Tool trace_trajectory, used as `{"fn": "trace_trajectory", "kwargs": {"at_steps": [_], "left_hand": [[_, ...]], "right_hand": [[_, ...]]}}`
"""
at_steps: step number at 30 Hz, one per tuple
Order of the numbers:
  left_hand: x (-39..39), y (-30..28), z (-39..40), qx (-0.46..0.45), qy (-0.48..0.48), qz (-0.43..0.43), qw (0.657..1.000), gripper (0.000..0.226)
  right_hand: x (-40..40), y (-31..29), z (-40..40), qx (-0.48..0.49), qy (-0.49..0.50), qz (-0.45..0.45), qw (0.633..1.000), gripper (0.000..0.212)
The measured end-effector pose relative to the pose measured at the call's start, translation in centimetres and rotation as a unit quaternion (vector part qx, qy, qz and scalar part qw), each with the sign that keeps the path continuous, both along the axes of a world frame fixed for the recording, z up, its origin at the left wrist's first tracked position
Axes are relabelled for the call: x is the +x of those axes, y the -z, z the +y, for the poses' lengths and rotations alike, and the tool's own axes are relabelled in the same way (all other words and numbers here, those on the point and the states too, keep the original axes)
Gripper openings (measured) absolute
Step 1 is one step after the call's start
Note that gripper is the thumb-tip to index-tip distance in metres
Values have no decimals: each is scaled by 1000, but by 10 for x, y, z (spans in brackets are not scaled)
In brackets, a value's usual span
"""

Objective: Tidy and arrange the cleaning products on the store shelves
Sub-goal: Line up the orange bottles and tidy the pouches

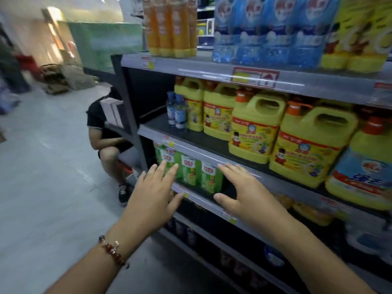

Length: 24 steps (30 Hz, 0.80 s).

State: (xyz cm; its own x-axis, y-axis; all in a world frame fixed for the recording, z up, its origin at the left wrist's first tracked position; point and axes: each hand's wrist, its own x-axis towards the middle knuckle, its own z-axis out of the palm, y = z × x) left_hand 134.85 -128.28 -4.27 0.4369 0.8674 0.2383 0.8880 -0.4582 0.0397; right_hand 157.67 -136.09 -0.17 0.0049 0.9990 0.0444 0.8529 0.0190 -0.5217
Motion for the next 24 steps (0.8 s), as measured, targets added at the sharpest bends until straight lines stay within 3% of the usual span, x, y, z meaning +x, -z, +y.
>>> {"fn": "trace_trajectory", "kwargs": {"at_steps": [9,20,24], "left_hand": [[-36,-9,83,19,-31,-23,999,78],[-24,-11,245,5,-8,-36,999,74],[-16,-5,292,-20,6,-56,998,76]], "right_hand": [[-44,-3,115,29,-22,-14,999,77],[-59,-14,273,43,21,52,997,72],[-64,-18,328,58,94,-15,994,76]]}}
